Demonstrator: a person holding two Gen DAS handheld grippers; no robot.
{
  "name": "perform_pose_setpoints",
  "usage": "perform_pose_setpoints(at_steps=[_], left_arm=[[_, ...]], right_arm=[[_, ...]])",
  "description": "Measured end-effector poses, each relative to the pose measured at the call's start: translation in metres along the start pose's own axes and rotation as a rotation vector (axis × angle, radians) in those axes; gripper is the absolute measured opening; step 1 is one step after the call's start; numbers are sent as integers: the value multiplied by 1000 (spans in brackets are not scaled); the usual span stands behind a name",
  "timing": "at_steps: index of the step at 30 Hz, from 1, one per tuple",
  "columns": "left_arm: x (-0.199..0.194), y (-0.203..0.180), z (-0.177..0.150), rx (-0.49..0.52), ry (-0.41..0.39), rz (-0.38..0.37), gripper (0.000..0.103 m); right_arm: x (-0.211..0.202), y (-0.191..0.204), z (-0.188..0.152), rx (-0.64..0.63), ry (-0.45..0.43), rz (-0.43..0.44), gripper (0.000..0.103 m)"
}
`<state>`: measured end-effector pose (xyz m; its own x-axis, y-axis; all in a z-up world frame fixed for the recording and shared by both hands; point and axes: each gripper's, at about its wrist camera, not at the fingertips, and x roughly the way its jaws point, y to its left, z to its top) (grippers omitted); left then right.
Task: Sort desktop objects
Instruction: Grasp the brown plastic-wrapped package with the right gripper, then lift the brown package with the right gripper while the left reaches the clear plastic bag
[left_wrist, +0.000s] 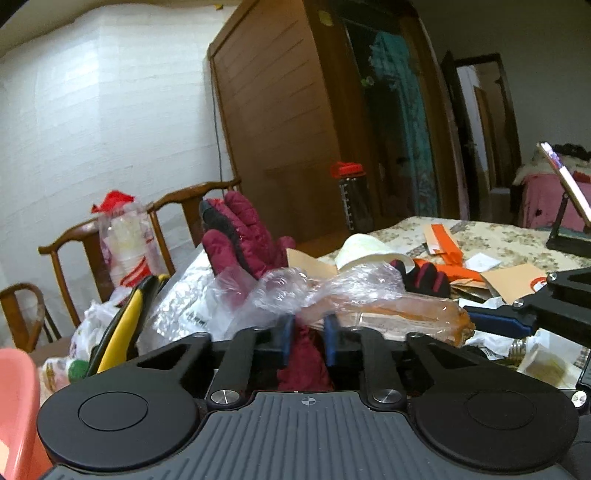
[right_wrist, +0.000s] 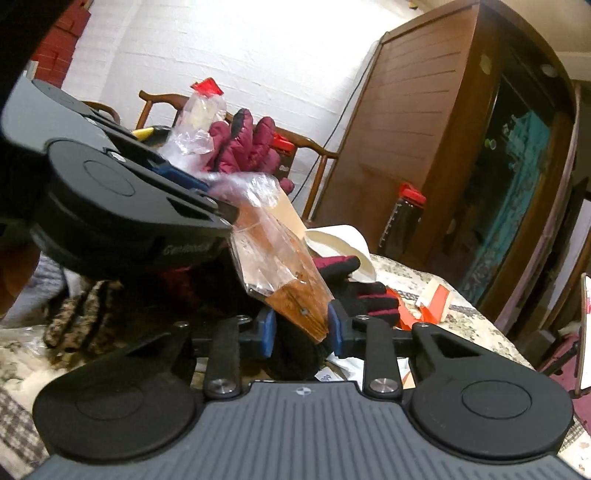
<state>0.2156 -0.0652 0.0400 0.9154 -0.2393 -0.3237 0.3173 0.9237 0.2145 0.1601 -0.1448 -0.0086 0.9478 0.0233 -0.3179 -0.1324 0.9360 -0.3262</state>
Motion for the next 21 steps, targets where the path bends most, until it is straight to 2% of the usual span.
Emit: perform_pose_setpoints(at_steps=[1,5,10,15,19,20,21], left_arm=[[-3,1,-2,-2,1,-2,7],[-22,5,-9,-13,-4,0,0],[-54,17,-16,-69,-27,-7,0],[-82,19,-23,-71,-50,9,0],[-92,18,-27,-30,-53,56,0],[-93,17,-29,-23,-51,55,12],[-93,17,-31,-19,-45,50,14]], right_arm=[[-4,1,0,2,-3,0,29],[-21,2,-2,28,-22,14,28],[-49,6,-8,61,-40,47,27],[-71,9,-14,90,-52,90,28],[-78,17,-18,51,-43,82,45],[-80,17,-19,53,-58,74,53],[-83,19,-20,48,-76,60,57]])
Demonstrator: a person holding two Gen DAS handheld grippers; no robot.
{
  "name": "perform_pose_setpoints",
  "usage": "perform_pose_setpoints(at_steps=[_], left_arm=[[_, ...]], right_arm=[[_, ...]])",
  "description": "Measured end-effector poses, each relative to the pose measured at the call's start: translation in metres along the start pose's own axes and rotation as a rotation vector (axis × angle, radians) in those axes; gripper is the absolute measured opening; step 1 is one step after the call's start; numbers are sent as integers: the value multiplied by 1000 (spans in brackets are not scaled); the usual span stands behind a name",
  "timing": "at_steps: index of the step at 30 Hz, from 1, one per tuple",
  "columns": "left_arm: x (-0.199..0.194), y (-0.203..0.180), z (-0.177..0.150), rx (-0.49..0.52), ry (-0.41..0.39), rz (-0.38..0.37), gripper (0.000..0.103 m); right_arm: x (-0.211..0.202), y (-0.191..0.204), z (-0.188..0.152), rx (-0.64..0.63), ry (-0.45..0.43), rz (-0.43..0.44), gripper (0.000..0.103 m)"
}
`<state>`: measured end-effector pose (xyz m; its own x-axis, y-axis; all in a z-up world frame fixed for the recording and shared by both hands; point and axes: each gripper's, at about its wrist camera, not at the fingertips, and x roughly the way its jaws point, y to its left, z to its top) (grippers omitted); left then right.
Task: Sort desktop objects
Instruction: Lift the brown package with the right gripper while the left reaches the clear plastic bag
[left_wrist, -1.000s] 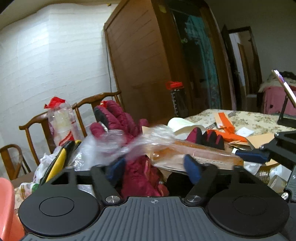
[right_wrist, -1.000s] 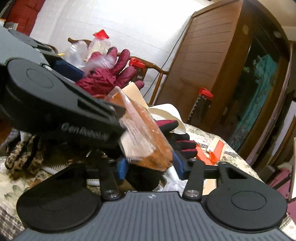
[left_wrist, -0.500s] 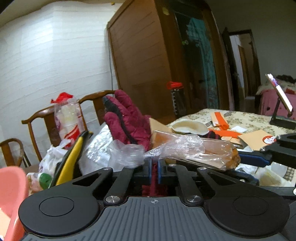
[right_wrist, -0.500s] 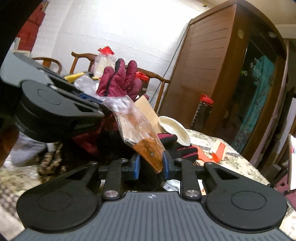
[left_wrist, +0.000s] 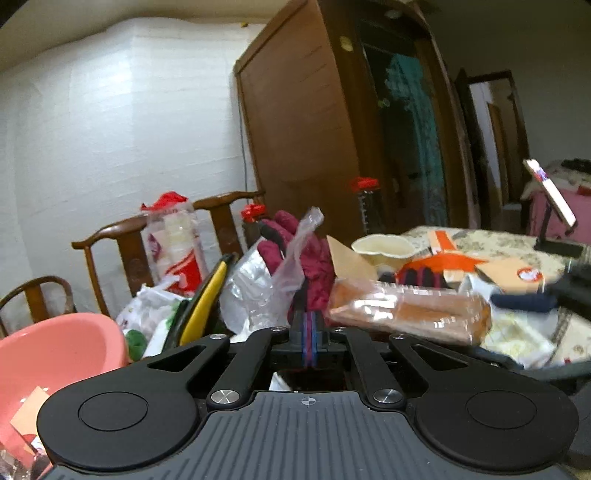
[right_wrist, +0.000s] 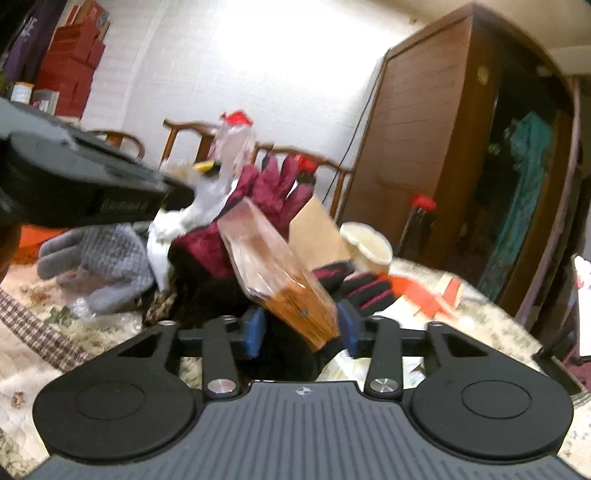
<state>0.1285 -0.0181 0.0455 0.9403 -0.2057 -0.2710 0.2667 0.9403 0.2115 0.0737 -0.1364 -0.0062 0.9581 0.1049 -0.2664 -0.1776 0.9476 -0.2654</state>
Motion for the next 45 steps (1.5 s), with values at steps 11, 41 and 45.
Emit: perform_pose_setpoints(at_steps=[11,41,45], left_arm=[[14,7,-9,-21,9,-29,56],[27,14,-16,23,-42,-10,102],[32,17,-7,17,-83,16,103]], right_arm=[[17,17,8,-117,-28,-26,49],[3,-18,12,1,-52,-1,31],[7,-17,13,-6,-58,6,31]])
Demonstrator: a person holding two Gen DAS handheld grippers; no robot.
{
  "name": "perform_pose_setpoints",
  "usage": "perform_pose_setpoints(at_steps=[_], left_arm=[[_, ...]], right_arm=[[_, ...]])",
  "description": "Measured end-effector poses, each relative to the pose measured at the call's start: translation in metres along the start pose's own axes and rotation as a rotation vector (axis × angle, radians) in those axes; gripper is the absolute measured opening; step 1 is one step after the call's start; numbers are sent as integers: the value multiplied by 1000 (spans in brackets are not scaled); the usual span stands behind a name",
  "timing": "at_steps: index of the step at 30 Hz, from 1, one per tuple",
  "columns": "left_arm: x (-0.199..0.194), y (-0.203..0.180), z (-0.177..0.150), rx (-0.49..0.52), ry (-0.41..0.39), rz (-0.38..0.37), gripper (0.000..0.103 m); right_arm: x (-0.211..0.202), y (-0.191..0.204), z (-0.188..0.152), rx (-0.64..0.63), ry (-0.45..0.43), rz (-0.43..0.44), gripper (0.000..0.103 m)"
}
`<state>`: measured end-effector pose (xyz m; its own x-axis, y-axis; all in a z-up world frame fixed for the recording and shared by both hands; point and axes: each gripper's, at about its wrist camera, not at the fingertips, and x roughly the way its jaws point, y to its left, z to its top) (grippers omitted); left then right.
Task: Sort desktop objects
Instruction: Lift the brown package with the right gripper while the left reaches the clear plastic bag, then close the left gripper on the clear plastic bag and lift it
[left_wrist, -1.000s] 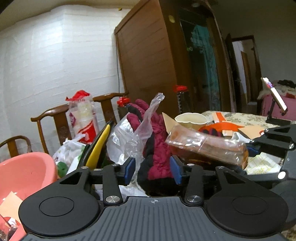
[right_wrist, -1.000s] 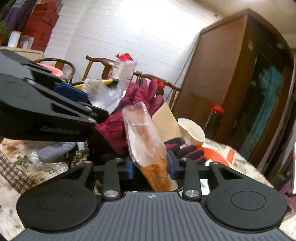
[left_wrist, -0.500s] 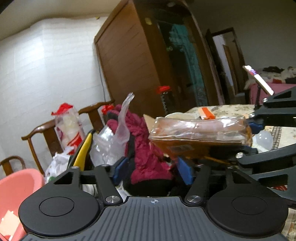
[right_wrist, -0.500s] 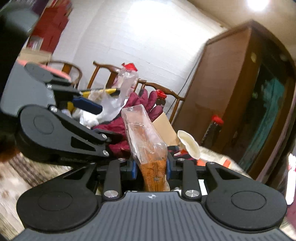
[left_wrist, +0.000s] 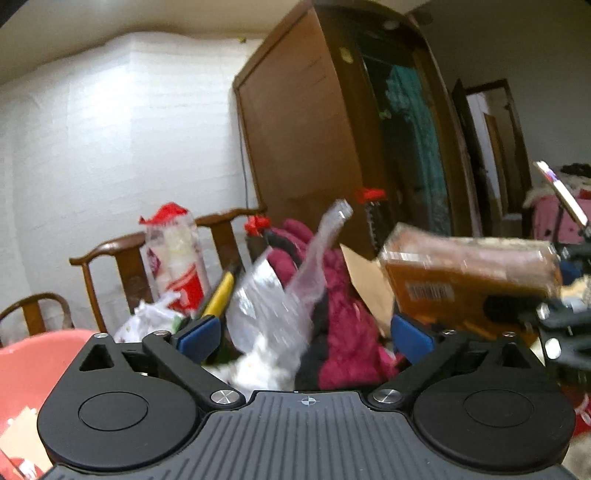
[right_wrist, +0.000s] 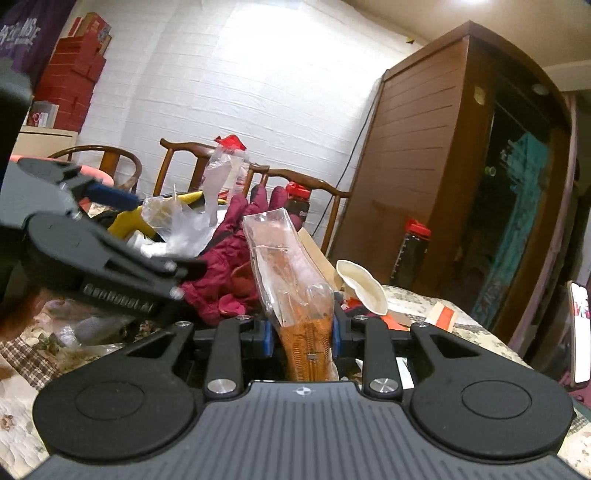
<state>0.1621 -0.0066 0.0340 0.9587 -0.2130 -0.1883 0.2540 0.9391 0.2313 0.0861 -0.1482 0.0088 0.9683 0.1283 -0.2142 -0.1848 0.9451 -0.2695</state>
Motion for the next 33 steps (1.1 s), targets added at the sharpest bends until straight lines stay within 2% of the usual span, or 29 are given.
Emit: perform_pose_setpoints(at_steps=[2,4,5,6,7,8,15,20,25,33], left_arm=[[9,2,6,-14,-2,13,103],[21,5,9,-32,14,19,86],[27,6,10,-42,34,5,52],[35,9,10,-62,79,-25,3],[40,12,9,-85,114,-54,0],[42,14,8,-102,115,-68,0],[15,18,7,-89,7,4,0],[-10,18,22,-79,-45,28,0],[-33,21,35,-70,-87,53,0],[-70,37,61,-64,-159,99,0]], right_arm=[[4,0,-1,7,1,3,31],[6,2,-2,18,3,1,31],[7,2,-2,22,6,4,31],[9,3,-3,24,8,7,31],[9,3,-4,27,8,7,31],[10,2,-4,31,9,6,31],[11,-3,-5,76,9,3,31],[5,-1,0,104,-27,1,31],[-3,9,11,80,-63,-3,31],[-18,22,39,69,-127,19,31]])
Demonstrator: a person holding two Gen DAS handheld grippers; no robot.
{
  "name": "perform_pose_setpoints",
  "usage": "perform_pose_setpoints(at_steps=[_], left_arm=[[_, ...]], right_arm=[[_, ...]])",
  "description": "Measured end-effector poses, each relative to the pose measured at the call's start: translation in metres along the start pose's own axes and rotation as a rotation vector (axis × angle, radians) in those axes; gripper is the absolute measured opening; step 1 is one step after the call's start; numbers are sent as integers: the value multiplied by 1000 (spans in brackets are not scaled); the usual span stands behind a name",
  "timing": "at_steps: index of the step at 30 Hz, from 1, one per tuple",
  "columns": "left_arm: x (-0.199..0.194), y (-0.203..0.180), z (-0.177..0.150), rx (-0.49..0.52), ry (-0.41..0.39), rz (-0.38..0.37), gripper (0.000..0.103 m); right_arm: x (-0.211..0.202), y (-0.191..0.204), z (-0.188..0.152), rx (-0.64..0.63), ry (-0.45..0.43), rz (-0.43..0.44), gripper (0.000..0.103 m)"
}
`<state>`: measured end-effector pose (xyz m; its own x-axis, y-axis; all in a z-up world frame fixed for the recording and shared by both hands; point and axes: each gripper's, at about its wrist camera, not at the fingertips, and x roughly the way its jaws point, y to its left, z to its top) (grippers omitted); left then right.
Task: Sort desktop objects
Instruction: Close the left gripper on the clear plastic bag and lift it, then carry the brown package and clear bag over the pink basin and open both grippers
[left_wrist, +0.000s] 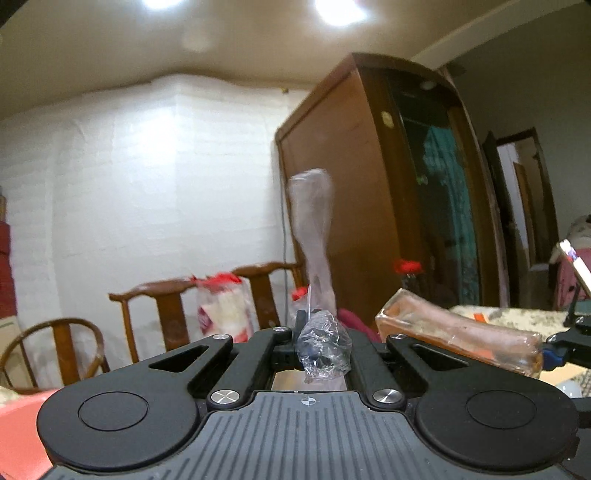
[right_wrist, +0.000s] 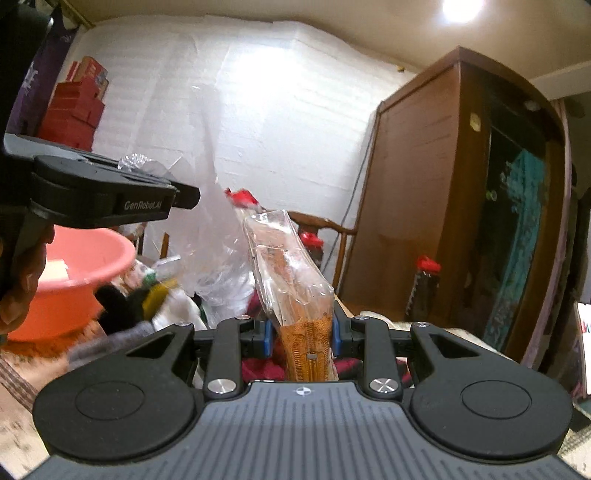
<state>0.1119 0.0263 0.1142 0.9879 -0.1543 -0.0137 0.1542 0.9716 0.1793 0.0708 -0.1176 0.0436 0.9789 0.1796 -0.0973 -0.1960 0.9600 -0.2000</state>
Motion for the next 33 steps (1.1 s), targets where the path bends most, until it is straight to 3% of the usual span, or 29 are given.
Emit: perform_pose_setpoints(at_steps=[8,19,24,33], left_arm=[[-34,42,20,-2,-32,113,0],[-86,141,21,-27,5,342,0],[-98,180,7,-46,65,422,0],[-108,213,-37,-110,174,474,0]], right_arm=[[-1,35,36,-2,-54,89,31],[14,135,83,-5,-84,302,32],[27,181,94,-2,-39,392,32],[47,240,85,-97,57,407,32]])
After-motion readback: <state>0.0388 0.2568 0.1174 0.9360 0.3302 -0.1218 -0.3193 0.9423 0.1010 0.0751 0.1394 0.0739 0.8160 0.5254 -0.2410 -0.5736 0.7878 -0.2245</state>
